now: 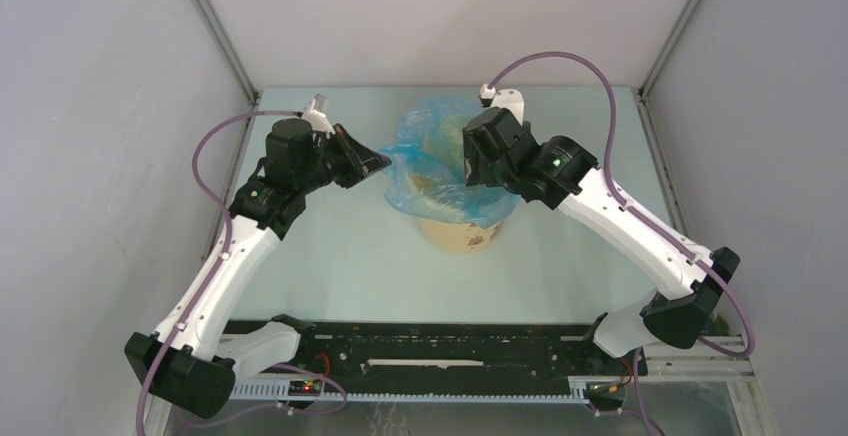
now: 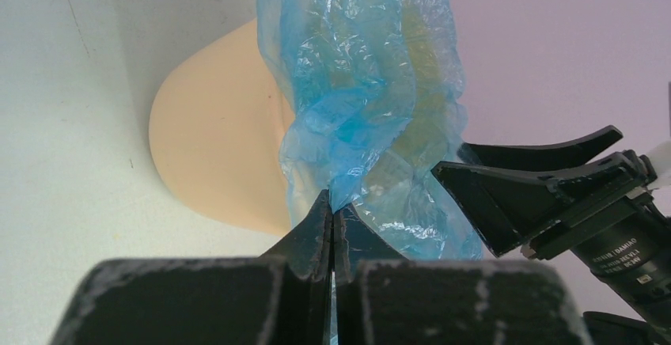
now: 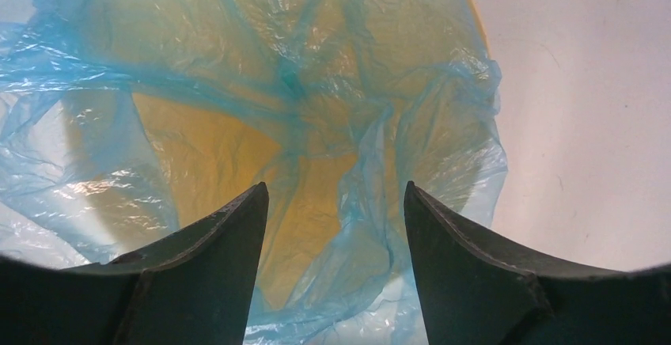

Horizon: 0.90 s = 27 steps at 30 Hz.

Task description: Put the trash bags into the trash bin

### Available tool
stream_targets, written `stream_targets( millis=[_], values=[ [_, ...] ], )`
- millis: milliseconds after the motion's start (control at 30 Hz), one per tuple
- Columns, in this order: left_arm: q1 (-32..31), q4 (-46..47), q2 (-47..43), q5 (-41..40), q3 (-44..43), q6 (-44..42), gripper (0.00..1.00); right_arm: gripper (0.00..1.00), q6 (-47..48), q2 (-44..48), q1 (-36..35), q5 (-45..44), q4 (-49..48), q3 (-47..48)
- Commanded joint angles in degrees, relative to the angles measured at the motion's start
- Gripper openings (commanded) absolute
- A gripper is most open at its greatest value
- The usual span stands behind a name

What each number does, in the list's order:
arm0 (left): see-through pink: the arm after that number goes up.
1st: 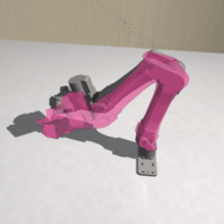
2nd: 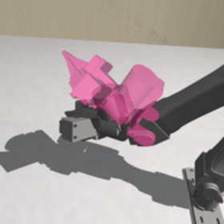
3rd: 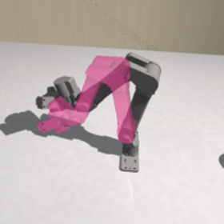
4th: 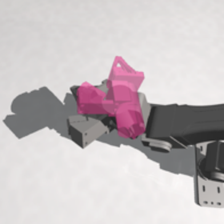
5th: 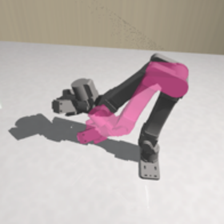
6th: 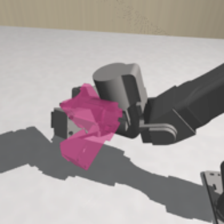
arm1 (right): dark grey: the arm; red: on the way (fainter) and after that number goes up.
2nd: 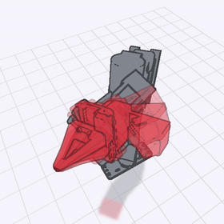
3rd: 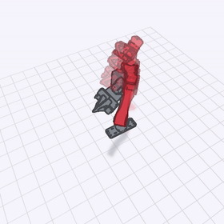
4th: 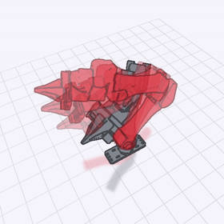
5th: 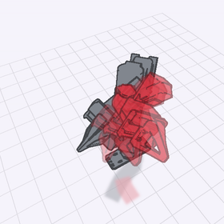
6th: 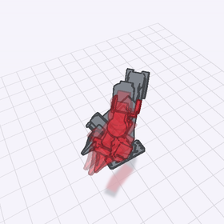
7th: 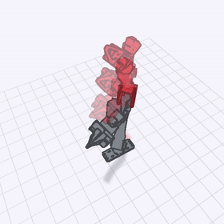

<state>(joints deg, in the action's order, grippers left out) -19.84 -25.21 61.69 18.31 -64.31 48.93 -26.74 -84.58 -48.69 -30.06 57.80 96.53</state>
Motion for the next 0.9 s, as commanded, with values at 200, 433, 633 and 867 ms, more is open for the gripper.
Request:
stream_targets(
  millis=[200,433,633,867],
  values=[
    [0.19,0.26,-1.45,1.66,-0.94,-1.41,0.00,0.88,10.64,2.39,4.97,9.14,-20.10,-5.26],
    [0.15,-0.60,-2.38,1.29,0.09,-1.59,0.00,0.93,8.88,0.88,8.64,15.74,-23.07,-0.82],
    [0.15,-1.70,-2.45,1.50,-0.78,-2.06,0.00,0.79,9.69,-5.27,10.80,14.52,-30.83,-0.99],
    [-0.09,-2.39,-1.37,2.31,-1.46,-1.65,0.00,0.65,13.59,-10.36,9.93,13.07,-46.76,-8.93]
  ],
)
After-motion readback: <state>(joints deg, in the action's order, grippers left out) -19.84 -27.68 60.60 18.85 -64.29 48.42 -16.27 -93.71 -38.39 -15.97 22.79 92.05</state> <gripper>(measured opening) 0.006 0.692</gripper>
